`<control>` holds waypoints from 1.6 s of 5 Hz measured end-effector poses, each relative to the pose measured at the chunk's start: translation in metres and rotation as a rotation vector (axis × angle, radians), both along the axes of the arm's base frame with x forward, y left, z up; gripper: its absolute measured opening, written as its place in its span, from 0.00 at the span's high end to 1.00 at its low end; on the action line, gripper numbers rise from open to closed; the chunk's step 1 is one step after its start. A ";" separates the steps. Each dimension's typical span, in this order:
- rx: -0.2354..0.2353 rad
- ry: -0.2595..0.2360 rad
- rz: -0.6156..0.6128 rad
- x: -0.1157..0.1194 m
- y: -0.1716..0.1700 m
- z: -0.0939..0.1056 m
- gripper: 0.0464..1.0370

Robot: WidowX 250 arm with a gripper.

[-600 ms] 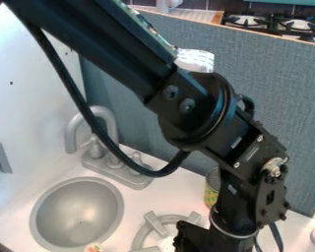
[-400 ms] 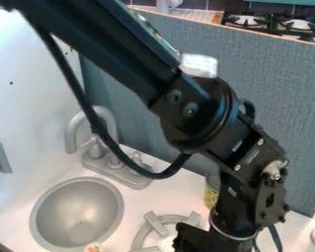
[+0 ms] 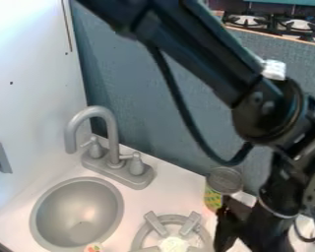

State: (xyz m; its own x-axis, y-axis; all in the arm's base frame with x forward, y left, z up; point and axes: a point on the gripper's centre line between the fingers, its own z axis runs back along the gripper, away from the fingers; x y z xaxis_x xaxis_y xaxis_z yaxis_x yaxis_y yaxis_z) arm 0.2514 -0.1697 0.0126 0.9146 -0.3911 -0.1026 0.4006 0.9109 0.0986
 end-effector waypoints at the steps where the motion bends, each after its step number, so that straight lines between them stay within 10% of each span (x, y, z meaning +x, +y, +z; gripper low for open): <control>1: -0.031 0.011 -0.108 0.016 -0.018 -0.012 0.03; 7: -0.073 0.124 -0.239 0.034 -0.046 -0.059 0.06; 8: -0.090 0.106 -0.258 0.039 -0.051 -0.065 0.34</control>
